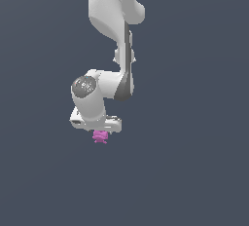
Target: Pick up the object and move it to a goal position.
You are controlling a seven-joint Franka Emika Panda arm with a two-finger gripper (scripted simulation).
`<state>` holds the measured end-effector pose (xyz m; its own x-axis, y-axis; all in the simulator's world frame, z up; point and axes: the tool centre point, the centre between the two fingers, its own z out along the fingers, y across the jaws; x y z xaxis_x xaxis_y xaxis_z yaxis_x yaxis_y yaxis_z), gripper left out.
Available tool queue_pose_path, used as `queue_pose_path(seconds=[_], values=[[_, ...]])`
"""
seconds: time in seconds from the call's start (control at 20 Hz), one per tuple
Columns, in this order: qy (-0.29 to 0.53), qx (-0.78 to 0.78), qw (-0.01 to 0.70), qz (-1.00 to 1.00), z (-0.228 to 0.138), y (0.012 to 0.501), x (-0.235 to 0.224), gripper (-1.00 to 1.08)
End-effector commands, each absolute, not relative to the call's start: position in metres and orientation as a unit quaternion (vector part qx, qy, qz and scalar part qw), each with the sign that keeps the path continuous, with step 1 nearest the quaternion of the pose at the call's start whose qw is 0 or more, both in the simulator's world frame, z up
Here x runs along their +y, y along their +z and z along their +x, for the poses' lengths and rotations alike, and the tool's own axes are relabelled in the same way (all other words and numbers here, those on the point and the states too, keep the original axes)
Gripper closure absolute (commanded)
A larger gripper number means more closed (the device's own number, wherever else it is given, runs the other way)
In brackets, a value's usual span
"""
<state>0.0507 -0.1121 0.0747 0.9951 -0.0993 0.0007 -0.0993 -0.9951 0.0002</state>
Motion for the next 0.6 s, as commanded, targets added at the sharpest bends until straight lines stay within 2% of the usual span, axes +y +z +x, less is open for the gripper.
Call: queue_pose_path(seconds=[0.0, 0.45, 0.5, 0.55], values=[[0.0, -0.05, 0.0, 0.999, 0.05, 0.061, -0.112, -0.92], [0.0, -0.05, 0.0, 0.999, 0.051, 0.04, -0.113, -0.92], [0.0, -0.05, 0.0, 0.999, 0.051, 0.04, -0.113, 1.08], [0.0, -0.05, 0.0, 0.999, 0.051, 0.04, -0.113, 1.08]])
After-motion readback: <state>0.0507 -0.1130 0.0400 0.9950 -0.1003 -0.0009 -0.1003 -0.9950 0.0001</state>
